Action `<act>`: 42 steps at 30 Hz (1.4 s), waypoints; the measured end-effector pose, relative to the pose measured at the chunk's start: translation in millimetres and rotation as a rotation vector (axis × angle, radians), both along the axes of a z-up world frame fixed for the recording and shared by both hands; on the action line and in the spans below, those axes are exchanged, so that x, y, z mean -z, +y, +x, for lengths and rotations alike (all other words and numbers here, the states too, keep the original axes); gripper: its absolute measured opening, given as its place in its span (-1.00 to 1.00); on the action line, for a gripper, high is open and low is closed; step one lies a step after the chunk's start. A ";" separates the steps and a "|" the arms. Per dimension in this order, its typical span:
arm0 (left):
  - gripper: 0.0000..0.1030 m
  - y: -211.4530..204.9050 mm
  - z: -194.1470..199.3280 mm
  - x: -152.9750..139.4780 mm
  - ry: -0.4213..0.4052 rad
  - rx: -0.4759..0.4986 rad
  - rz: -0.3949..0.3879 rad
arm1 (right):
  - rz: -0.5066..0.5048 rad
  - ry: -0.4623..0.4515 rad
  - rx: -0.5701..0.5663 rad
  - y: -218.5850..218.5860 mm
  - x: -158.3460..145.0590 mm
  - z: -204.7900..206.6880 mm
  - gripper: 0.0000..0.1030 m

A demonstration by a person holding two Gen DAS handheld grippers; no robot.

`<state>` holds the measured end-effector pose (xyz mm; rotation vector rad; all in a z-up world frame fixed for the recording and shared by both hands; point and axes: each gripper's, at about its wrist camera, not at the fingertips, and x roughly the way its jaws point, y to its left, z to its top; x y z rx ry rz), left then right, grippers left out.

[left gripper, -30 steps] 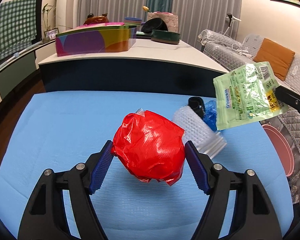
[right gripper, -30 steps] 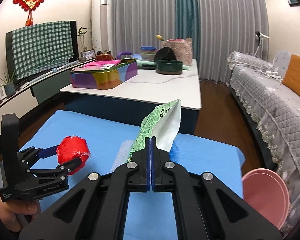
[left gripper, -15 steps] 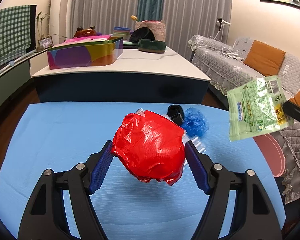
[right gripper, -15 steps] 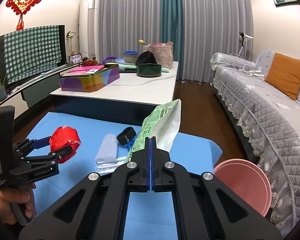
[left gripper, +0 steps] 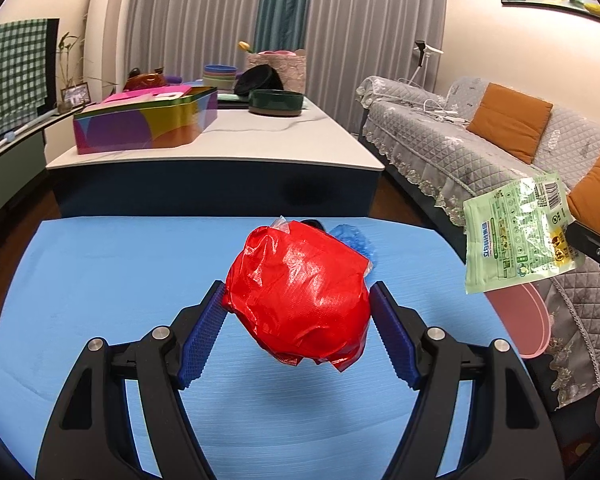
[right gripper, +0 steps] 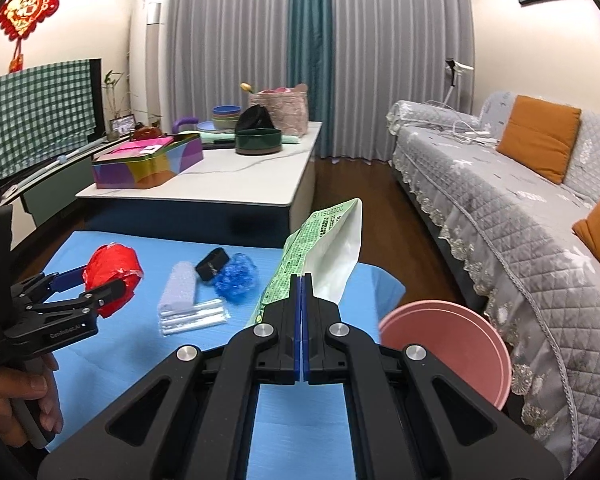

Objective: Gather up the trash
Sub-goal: 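Grasp the red plastic bag with the left tool while the right tool lifts the packet, then carry the red bag and green packet to the wastebasket and open both tools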

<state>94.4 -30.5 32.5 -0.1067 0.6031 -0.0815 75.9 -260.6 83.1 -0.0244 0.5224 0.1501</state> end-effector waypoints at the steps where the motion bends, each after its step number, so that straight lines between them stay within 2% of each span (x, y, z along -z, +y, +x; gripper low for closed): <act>1: 0.37 -3.6 0.3 -0.1 -0.002 0.007 -0.001 | 0.005 0.001 0.010 -5.3 -0.2 -0.5 -0.99; 12: 0.37 -46.2 0.1 -5.1 -0.027 0.088 0.012 | 0.003 -0.014 0.088 -44.3 -5.7 -6.1 -0.99; 24: 0.37 -88.1 4.6 -6.0 -0.002 0.166 0.001 | -0.010 -0.024 0.171 -85.0 -13.8 -4.7 -0.99; 29: 0.37 -108.2 10.6 -8.0 0.003 0.200 -0.009 | -0.013 -0.031 0.240 -111.5 -20.3 -2.8 -0.99; 42: 0.38 -188.5 40.3 -21.7 -0.028 0.334 -0.023 | -0.019 -0.037 0.362 -168.1 -25.8 3.8 -0.99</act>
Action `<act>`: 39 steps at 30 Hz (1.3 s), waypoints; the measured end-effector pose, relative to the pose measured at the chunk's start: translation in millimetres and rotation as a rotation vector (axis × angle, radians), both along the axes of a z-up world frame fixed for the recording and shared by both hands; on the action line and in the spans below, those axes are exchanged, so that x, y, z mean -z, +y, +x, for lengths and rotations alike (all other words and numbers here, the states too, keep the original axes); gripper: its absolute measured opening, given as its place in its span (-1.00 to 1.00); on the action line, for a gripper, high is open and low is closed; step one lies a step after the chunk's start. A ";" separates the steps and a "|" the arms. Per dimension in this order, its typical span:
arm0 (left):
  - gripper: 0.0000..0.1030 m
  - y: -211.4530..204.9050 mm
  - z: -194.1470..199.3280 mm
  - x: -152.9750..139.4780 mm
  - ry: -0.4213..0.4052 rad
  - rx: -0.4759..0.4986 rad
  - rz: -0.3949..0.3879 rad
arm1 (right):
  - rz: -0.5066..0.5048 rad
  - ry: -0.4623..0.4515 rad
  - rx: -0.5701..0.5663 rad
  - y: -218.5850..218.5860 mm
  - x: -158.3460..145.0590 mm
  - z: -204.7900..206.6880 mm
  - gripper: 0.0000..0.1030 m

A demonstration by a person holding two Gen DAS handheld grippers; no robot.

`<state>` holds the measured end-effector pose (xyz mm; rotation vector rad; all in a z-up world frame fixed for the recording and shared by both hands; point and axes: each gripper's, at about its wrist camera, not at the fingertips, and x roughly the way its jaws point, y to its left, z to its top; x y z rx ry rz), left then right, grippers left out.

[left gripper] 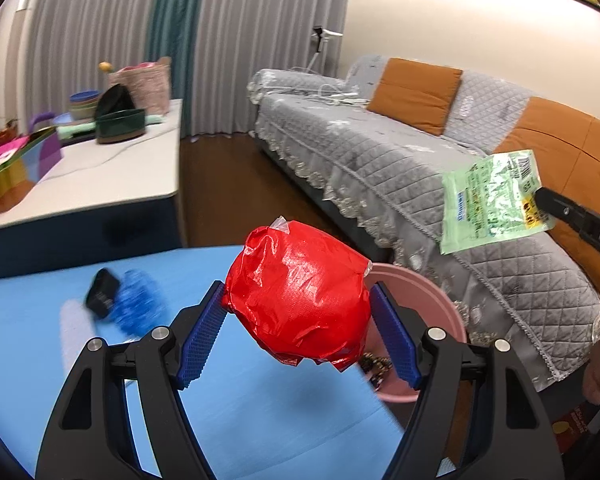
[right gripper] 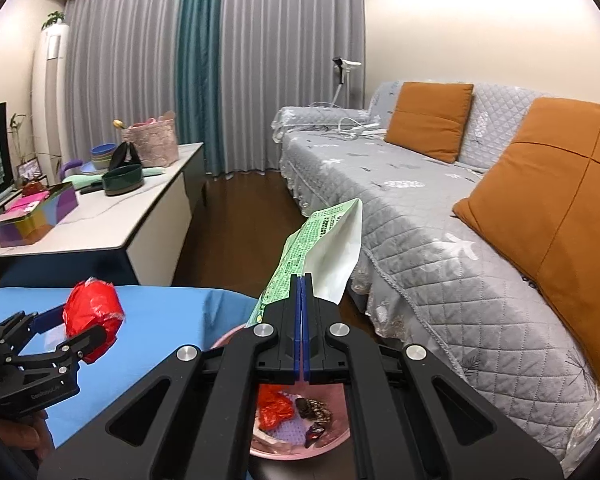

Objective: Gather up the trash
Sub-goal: 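Carry the red bag and green packet to the wastebasket and open both tools, then move both tools back over the table toward the remaining trash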

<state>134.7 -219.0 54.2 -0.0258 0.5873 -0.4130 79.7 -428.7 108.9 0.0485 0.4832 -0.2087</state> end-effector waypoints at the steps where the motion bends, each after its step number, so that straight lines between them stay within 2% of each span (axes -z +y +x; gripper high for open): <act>1: 0.38 -4.7 2.1 -0.3 -0.001 0.007 -0.002 | -0.005 0.004 0.007 -2.6 2.1 1.7 -0.99; 7: 0.38 -38.7 19.6 3.4 -0.005 0.060 -0.001 | -0.021 0.036 0.022 -11.1 16.5 11.5 -0.99; 15: 0.38 -73.1 40.7 22.7 0.021 0.117 0.025 | -0.021 0.074 0.036 -20.8 31.4 24.8 -0.99; 22: 0.39 -90.9 53.8 33.0 0.042 0.152 0.032 | 0.001 0.133 0.025 -23.5 46.6 39.6 -0.95; 23: 0.45 -93.0 55.2 34.3 0.045 0.167 0.036 | -0.004 0.138 0.029 -23.4 47.8 40.9 -0.94; 24: 0.50 -95.5 55.9 35.2 0.048 0.181 0.045 | -0.009 0.143 0.036 -22.9 48.6 41.7 -0.87; 25: 0.58 -97.0 55.8 35.7 0.046 0.183 0.058 | -0.004 0.144 0.041 -23.4 48.7 42.2 -0.64; 26: 0.59 -96.8 55.5 36.0 0.044 0.181 0.066 | 0.006 0.139 0.045 -24.6 48.3 41.6 -0.32; 28: 0.59 -93.0 55.1 36.7 0.054 0.179 0.059 | 0.005 0.124 0.069 -25.8 45.6 40.3 -0.05; 36: 0.59 -62.6 38.0 28.5 0.045 0.136 0.029 | 0.004 0.090 0.055 -15.7 37.5 38.5 -0.04; 39: 0.59 -44.3 27.8 21.8 0.033 0.111 0.025 | 0.018 0.071 0.039 -8.1 32.4 36.6 0.07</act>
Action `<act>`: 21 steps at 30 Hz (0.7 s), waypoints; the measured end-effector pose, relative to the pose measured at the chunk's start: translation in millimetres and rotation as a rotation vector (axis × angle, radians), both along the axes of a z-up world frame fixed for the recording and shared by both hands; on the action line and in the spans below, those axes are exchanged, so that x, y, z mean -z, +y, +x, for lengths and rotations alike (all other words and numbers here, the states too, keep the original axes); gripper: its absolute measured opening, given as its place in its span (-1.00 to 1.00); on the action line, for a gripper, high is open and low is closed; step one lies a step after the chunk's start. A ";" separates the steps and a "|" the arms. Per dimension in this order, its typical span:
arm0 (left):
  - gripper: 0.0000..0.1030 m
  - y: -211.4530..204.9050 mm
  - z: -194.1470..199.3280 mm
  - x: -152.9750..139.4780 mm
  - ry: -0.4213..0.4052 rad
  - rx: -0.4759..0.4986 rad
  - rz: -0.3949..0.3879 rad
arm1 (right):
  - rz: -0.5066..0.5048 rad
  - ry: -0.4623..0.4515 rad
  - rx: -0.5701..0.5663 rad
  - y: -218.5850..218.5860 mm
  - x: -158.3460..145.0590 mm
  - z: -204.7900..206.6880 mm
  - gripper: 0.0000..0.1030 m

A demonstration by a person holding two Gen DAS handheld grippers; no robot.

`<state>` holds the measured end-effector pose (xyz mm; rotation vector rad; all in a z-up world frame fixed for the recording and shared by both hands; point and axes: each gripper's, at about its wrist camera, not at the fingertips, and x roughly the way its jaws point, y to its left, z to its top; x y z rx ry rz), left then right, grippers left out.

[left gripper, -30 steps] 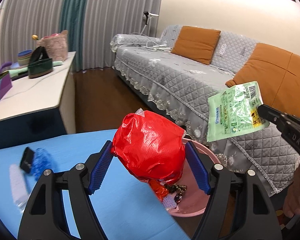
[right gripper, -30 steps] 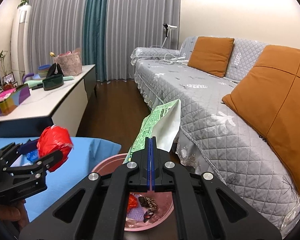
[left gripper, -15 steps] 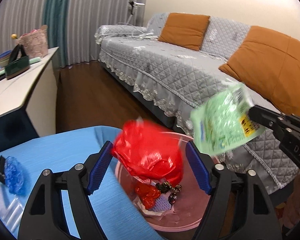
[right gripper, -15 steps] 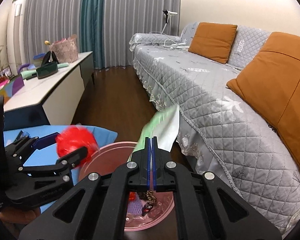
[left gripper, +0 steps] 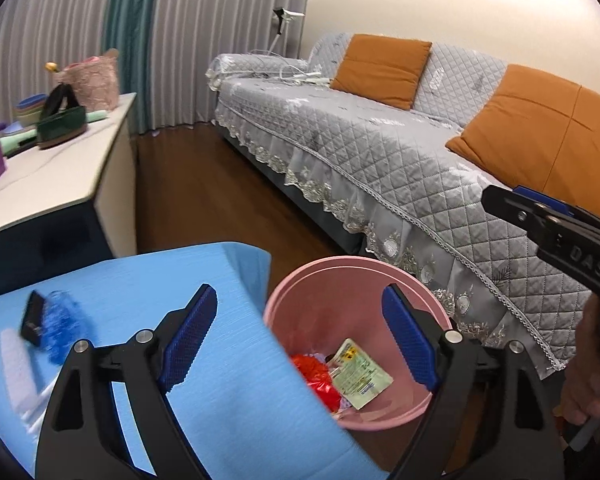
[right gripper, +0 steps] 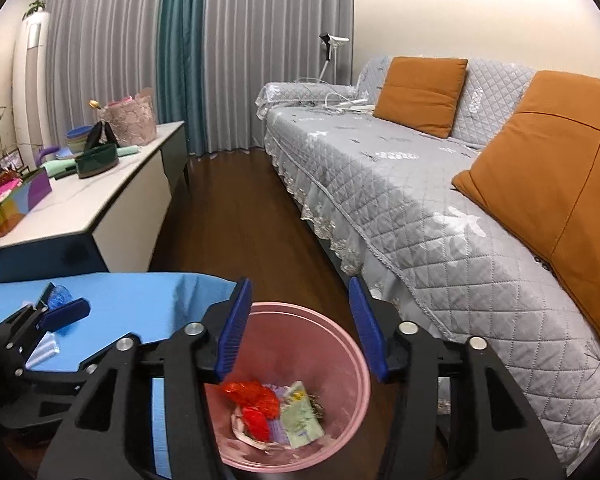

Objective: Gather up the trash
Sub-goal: 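Move both tools back over the table toward the remaining trash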

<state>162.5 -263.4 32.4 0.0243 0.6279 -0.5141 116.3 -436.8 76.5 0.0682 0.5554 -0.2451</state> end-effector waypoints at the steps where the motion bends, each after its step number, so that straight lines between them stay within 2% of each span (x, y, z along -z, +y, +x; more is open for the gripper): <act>1: 0.59 7.1 -4.6 -2.6 -0.006 -0.008 0.000 | 0.006 -0.007 -0.009 4.1 -1.9 -0.8 0.13; 4: 0.59 27.4 -15.9 -10.2 -0.021 -0.031 0.005 | 0.004 -0.020 -0.034 17.2 -5.7 -2.9 0.25; 9: 0.56 74.3 -32.5 -21.8 -0.038 -0.090 0.008 | -0.008 -0.036 -0.084 47.0 -10.3 -7.5 0.26; 14: 0.43 123.3 -42.1 -29.7 -0.051 -0.159 0.005 | 0.006 -0.059 -0.136 76.3 -15.0 -10.8 0.24; 17: 0.37 154.6 -43.7 -29.5 -0.060 -0.210 0.002 | 0.038 -0.065 -0.174 94.3 -13.7 -11.1 0.15; 21: 0.26 192.4 -35.4 -10.9 -0.041 -0.307 0.005 | 0.070 -0.068 -0.212 113.6 -6.3 -8.7 -0.09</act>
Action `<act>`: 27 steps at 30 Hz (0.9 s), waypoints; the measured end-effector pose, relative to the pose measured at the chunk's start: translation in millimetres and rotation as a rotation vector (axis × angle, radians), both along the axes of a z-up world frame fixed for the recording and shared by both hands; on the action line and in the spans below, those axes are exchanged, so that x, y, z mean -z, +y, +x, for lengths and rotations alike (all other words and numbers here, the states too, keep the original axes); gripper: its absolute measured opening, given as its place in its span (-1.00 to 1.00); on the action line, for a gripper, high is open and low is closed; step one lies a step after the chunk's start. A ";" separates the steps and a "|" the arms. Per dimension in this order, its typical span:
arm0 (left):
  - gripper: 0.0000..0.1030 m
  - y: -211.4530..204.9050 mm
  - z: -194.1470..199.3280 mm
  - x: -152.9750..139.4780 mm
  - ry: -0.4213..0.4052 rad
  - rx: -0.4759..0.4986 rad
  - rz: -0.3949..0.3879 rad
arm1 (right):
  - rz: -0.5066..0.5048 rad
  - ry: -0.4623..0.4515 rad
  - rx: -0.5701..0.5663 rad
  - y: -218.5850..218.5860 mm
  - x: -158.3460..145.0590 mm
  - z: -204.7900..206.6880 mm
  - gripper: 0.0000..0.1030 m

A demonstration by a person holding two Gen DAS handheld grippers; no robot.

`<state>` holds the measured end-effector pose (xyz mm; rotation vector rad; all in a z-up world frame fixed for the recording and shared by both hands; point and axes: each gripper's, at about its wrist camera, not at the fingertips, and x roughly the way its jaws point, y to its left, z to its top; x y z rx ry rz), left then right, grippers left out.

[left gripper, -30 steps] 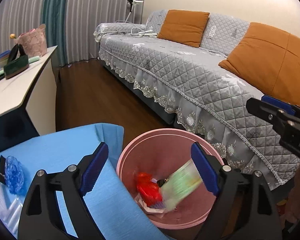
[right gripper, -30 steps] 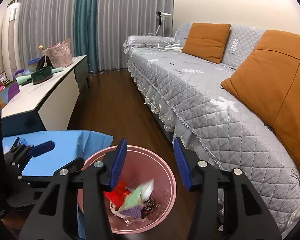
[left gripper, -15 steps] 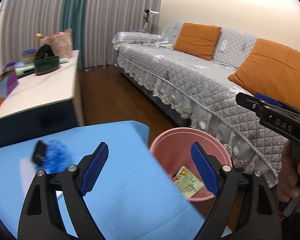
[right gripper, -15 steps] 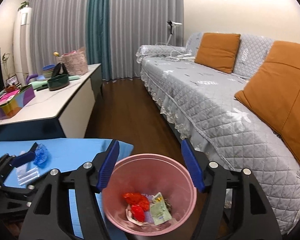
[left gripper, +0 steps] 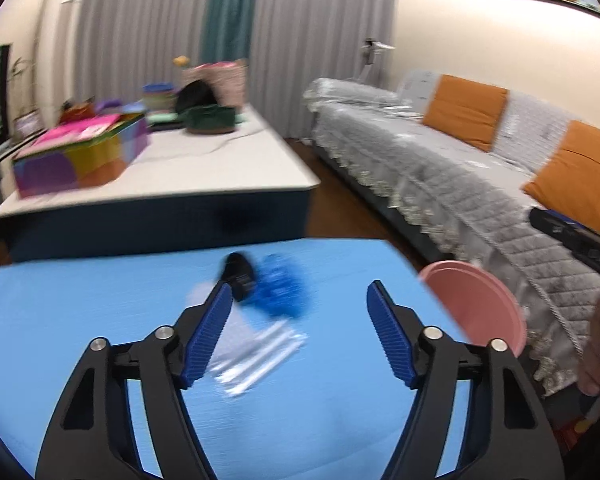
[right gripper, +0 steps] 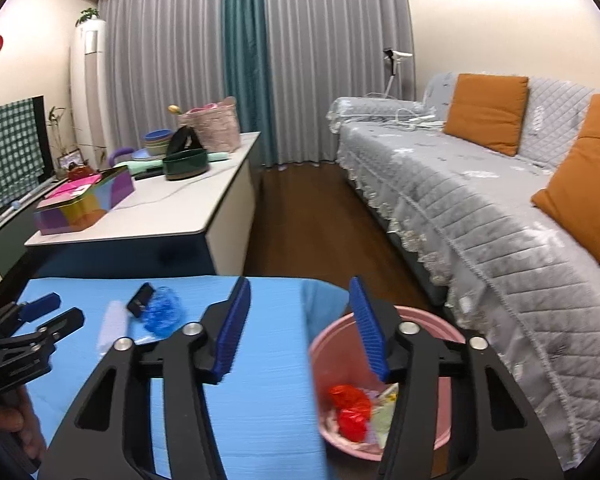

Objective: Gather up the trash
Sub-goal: 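Move both tools back over the table toward the remaining trash, then grasp the white bubble-foam sleeve with the left tool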

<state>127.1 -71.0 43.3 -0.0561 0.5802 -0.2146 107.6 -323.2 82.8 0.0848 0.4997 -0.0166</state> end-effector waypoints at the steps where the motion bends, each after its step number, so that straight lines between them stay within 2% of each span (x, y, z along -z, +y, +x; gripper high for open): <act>1: 0.24 6.5 2.9 4.5 0.009 -0.018 -0.003 | 0.008 0.002 -0.010 6.1 3.3 1.2 -0.19; 5: 0.21 27.6 11.9 23.7 0.027 -0.078 -0.004 | 0.045 0.022 -0.038 22.1 15.4 11.2 -0.57; 8: 0.18 36.5 19.8 37.5 0.057 -0.094 -0.015 | 0.079 0.038 -0.048 29.8 21.8 20.5 -0.73; 15: 0.18 53.2 39.8 68.9 0.127 -0.120 -0.031 | 0.081 0.078 -0.086 55.2 40.4 43.7 -0.76; 18: 0.18 60.6 49.7 81.2 0.174 -0.143 -0.065 | 0.076 0.099 -0.106 65.0 49.9 53.1 -0.76; 23: 0.18 59.6 59.7 86.7 0.210 -0.133 -0.087 | 0.075 0.134 -0.146 82.3 64.7 69.4 -0.75; 24: 0.14 56.9 62.6 88.5 0.227 -0.126 -0.074 | 0.072 0.137 -0.152 85.3 66.4 71.5 -0.75; 27: -0.20 54.9 65.5 92.4 0.259 -0.116 -0.065 | 0.071 0.151 -0.179 97.6 72.9 80.4 -0.73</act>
